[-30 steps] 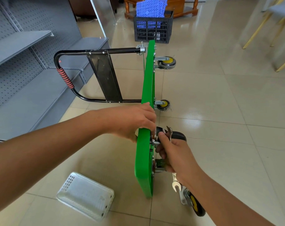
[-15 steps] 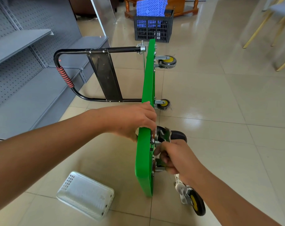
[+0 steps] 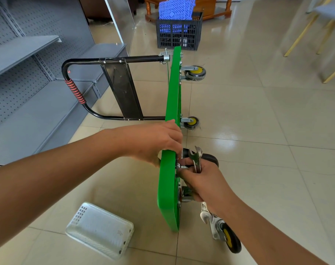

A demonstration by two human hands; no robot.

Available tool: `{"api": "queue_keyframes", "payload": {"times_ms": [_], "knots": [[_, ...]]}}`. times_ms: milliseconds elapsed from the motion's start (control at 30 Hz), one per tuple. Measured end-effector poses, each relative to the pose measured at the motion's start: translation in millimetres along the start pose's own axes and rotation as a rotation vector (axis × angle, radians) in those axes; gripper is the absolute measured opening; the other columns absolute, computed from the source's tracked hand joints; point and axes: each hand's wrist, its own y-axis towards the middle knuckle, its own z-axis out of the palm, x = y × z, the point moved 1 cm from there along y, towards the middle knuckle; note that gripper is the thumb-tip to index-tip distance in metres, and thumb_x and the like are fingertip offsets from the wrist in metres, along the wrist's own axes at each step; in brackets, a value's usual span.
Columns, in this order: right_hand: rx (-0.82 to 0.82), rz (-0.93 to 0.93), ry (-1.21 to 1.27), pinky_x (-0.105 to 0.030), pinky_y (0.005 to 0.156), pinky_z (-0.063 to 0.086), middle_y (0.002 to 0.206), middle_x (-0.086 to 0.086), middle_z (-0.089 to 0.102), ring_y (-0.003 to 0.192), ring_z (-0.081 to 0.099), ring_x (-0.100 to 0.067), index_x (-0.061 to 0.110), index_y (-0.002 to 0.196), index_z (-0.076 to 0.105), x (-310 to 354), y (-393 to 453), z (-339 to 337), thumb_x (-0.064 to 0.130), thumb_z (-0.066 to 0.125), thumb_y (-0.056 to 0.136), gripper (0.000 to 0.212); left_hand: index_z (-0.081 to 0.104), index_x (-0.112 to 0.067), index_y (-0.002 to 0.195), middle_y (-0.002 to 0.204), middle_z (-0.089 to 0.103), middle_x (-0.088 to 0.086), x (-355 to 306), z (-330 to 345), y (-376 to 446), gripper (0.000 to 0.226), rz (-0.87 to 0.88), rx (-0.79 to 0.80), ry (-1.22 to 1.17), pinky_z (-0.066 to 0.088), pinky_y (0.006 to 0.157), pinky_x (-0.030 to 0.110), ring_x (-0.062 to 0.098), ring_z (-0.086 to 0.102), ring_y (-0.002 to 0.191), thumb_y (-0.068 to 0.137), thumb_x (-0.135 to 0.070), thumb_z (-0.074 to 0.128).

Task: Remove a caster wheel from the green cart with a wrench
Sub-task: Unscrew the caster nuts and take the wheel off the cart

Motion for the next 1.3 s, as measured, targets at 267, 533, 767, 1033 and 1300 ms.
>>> {"api": "queue_keyframes", "payload": {"times_ms": [267,533,767,1033,1300], "knots": [[-0.028,-0.041,-0.042,-0.019,0.039,0.033,0.054,-0.006,0.050,0.038,0.041,-0.009,-0.006,0.089,0.066,-5,0,0,0.037,0.060,0.099,0.045,0.067,-0.031,0.118,0.122,0.057,-0.012,1,1,-1,0.043,0.006,-0.011,-0.007,0.016,0.126,0.047,0.016,0.038,0.135,0.079,-0.040,0.083],[-0.026,-0.098,-0.069,-0.014,0.042,0.040,0.064,-0.006,0.053,0.042,0.047,-0.001,0.006,0.098,0.068,-5,1,-1,0.020,0.070,0.093,0.016,0.067,-0.029,0.119,0.122,0.058,-0.010,1,1,-1,0.045,0.008,-0.011,-0.017,0.015,0.126,0.048,0.018,0.038,0.136,0.078,-0.039,0.084],[-0.055,-0.159,-0.190,-0.033,0.061,0.048,0.061,0.001,0.055,0.054,0.051,-0.006,0.005,0.087,0.066,-10,6,3,0.029,0.066,0.096,0.026,0.068,-0.028,0.115,0.120,0.059,-0.008,1,1,-2,0.043,0.018,-0.037,-0.021,0.015,0.126,0.048,0.020,0.041,0.134,0.078,-0.038,0.084],[-0.024,-0.079,-0.098,-0.032,0.061,0.044,0.055,0.007,0.051,0.058,0.049,-0.016,0.019,0.075,0.063,-10,6,8,0.031,0.060,0.100,0.027,0.069,-0.028,0.116,0.119,0.060,-0.008,1,0,-1,0.043,0.025,-0.060,-0.013,0.011,0.126,0.043,0.018,0.042,0.133,0.077,-0.038,0.085],[-0.056,-0.141,-0.107,-0.020,0.067,0.056,0.080,0.006,0.075,0.075,0.071,-0.004,0.025,0.092,0.076,-8,3,-3,0.027,0.072,0.092,0.004,0.067,-0.030,0.117,0.122,0.059,-0.010,0,-1,-1,0.044,0.010,-0.024,-0.017,0.018,0.126,0.047,0.017,0.039,0.134,0.077,-0.039,0.084]]}}
